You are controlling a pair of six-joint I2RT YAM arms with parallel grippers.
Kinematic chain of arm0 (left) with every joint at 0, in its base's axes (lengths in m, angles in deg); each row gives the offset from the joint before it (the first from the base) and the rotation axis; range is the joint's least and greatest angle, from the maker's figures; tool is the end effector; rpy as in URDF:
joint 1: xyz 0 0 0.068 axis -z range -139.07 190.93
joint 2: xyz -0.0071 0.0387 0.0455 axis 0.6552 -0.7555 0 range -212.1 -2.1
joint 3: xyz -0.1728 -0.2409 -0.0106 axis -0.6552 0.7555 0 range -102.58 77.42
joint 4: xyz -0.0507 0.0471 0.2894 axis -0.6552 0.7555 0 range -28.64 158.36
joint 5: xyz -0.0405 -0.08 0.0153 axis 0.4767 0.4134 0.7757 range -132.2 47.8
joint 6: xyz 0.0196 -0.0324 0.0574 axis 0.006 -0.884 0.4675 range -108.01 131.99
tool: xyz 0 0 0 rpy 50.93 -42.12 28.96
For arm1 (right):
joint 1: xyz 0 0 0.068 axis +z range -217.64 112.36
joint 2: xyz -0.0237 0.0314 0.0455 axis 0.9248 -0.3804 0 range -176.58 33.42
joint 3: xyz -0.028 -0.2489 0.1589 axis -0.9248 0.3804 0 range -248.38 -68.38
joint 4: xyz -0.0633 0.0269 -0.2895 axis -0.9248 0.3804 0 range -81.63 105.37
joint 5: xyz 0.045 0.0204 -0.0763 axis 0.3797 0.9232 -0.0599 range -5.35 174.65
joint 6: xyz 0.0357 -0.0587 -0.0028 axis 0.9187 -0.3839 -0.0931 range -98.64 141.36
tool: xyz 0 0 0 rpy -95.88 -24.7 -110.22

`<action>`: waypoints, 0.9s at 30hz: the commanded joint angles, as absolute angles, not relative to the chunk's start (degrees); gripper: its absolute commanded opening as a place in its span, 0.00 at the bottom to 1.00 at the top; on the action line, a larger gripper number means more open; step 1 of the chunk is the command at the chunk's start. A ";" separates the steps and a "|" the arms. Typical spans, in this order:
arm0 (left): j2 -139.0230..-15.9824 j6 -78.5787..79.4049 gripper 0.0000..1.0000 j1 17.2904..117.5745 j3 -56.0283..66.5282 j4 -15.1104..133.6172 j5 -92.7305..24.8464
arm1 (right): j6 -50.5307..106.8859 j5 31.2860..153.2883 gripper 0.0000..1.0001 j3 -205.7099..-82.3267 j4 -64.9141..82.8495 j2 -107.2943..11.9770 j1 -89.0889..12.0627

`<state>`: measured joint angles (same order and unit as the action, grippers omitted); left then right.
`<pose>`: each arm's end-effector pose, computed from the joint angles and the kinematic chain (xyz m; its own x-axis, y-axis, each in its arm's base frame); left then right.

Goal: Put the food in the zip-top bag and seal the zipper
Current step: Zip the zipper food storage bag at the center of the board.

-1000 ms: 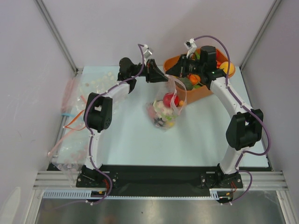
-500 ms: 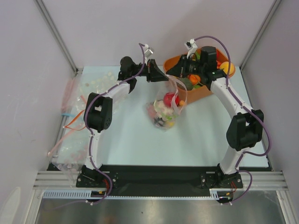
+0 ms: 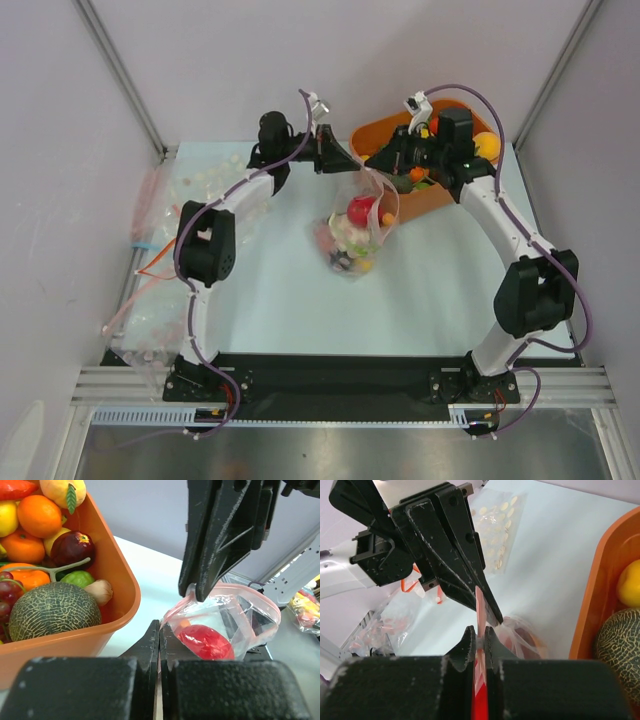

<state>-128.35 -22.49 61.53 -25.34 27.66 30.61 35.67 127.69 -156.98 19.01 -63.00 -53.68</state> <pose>0.5086 -0.2479 0.3044 -0.4205 -0.0206 -0.9071 0.9051 -0.0799 -0.4177 0.4273 0.1453 0.3848 -0.4967 0.0625 -0.8657 -0.7037 0.5548 0.4438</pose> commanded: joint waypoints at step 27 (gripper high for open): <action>-115.91 4.96 0.00 57.02 -29.72 63.90 6.31 | 35.51 118.84 0.00 -147.31 36.32 -39.45 -50.94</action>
<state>-118.95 0.53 60.77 -26.65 62.83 15.29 34.82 116.48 -146.97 32.19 -44.49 -51.28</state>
